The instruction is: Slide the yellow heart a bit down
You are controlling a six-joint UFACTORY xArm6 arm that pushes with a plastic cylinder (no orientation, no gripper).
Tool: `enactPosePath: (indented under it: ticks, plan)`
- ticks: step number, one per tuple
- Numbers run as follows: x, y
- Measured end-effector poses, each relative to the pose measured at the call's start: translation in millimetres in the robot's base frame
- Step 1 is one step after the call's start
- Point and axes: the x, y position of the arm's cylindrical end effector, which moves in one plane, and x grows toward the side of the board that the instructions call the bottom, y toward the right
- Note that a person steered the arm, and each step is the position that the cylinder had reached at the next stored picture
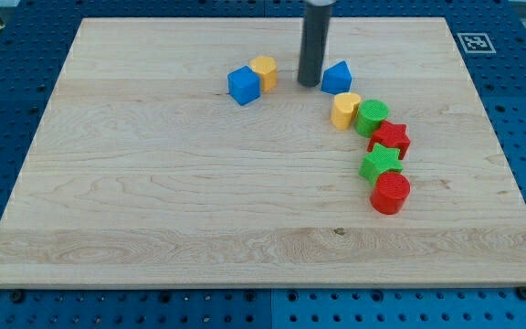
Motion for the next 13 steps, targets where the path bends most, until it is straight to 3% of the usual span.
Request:
enactPosePath:
  ticks: [1,4,6,9,12,13]
  plan:
    - [-23,-2]
    - [88,-64]
    - [75,-28]
    - [75,-26]
    - [17,10]
    - [18,50]
